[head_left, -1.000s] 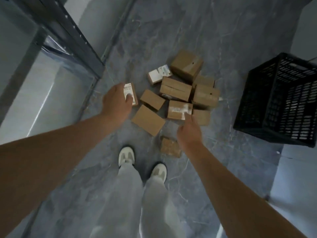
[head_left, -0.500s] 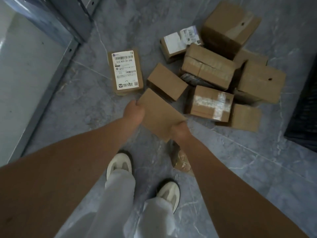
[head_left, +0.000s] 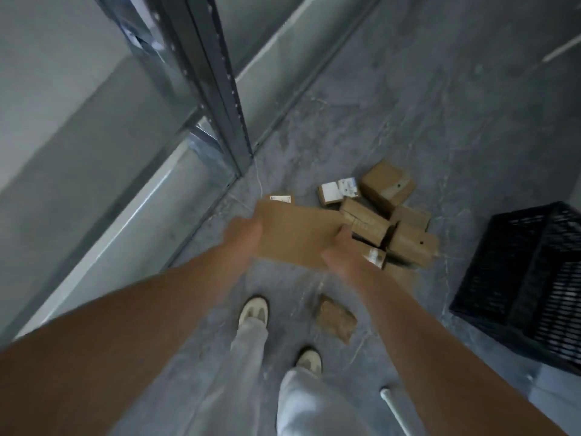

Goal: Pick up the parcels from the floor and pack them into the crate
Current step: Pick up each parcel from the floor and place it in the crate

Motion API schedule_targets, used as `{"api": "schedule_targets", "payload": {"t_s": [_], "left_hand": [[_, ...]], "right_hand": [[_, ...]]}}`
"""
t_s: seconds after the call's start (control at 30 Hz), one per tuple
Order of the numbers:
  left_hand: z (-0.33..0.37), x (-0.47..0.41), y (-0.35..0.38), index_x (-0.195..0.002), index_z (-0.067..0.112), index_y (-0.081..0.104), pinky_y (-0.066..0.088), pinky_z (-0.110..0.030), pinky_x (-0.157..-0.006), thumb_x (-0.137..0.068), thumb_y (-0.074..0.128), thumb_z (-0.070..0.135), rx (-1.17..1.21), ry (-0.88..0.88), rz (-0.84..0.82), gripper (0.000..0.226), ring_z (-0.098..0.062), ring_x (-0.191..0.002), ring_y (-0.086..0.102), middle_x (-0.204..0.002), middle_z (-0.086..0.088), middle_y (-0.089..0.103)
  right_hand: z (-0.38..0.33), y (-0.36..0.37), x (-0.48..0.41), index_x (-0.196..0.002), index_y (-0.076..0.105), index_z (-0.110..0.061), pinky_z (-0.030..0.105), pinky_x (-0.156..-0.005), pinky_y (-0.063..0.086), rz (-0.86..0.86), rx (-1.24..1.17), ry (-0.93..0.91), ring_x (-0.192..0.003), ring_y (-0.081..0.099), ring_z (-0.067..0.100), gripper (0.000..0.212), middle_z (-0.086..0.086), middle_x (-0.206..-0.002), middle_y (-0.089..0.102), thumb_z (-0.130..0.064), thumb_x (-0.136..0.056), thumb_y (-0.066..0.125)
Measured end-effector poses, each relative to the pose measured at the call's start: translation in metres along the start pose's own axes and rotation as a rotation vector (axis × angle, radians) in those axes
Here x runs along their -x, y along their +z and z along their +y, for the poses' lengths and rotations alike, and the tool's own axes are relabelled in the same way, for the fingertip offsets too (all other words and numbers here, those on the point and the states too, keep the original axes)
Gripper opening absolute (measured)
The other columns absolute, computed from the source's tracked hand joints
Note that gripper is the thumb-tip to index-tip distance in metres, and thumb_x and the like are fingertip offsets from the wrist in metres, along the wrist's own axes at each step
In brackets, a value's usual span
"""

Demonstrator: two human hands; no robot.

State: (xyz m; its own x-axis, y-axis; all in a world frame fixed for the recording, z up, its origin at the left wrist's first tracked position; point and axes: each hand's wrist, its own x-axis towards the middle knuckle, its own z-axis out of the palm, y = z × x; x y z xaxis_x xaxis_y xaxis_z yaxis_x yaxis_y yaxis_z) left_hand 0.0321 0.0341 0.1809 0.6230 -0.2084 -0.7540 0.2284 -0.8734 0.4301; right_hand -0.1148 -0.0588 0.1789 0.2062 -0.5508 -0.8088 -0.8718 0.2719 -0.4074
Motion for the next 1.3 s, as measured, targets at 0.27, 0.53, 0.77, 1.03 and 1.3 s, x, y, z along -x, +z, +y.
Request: {"api": "schedule_targets", "payload": {"t_s": [0.27, 0.53, 0.77, 1.03, 1.3], "left_hand": [[0.039, 0.177, -0.132, -0.118, 0.005, 0.064, 0.045, -0.051, -0.101, -0.077, 0.030, 0.079, 0.475, 0.118, 0.432, 0.091, -0.037, -0.113, 0.060, -0.121, -0.020, 0.064], [-0.050, 0.371, -0.202, -0.080, 0.019, 0.065, 0.053, -0.042, -0.093, -0.081, 0.060, 0.064, 1.019, 0.186, 0.521, 0.046, -0.024, -0.091, 0.068, -0.096, -0.005, 0.073], [-0.164, 0.517, -0.305, -0.084, 0.019, 0.069, 0.043, -0.038, -0.087, -0.068, 0.052, 0.082, 1.068, 0.261, 0.890, 0.068, -0.020, -0.093, 0.068, -0.091, 0.002, 0.074], [-0.355, 0.639, -0.353, -0.096, 0.016, 0.072, 0.046, -0.045, -0.103, -0.056, 0.077, 0.072, 1.226, 0.247, 1.001, 0.069, -0.019, -0.105, 0.066, -0.097, 0.002, 0.076], [-0.551, 0.734, -0.346, -0.107, 0.009, 0.066, 0.053, -0.039, -0.094, -0.074, 0.080, 0.021, 1.322, 0.272, 1.219, 0.038, -0.030, -0.106, 0.068, -0.105, -0.009, 0.075]], "right_hand": [[-0.109, -0.072, 0.205, -0.149, 0.013, -0.018, 0.040, -0.106, 0.040, -0.033, -0.110, -0.457, -0.126, 0.045, 0.027, 0.064, 0.008, -0.147, 0.036, -0.051, -0.100, 0.036], [-0.123, -0.061, 0.380, -0.118, 0.034, -0.014, 0.036, -0.084, 0.042, 0.003, 0.020, -0.987, -0.099, 0.053, 0.019, 0.037, 0.006, -0.120, 0.047, -0.046, -0.100, 0.038], [-0.142, 0.015, 0.524, -0.100, 0.034, -0.011, 0.035, -0.071, 0.043, -0.354, 0.186, -1.144, -0.080, 0.050, 0.021, 0.037, 0.004, -0.088, 0.045, -0.048, -0.100, 0.039], [-0.130, 0.155, 0.680, -0.114, 0.039, -0.008, 0.026, -0.078, 0.047, -0.747, 0.406, -1.216, -0.098, 0.057, 0.020, 0.049, 0.012, -0.117, 0.055, -0.038, -0.089, 0.068], [-0.028, 0.318, 0.794, -0.116, 0.043, -0.025, 0.035, -0.091, 0.050, -1.152, 0.476, -1.075, -0.108, 0.058, 0.017, 0.058, 0.003, -0.121, 0.056, -0.059, -0.077, 0.069]]}}
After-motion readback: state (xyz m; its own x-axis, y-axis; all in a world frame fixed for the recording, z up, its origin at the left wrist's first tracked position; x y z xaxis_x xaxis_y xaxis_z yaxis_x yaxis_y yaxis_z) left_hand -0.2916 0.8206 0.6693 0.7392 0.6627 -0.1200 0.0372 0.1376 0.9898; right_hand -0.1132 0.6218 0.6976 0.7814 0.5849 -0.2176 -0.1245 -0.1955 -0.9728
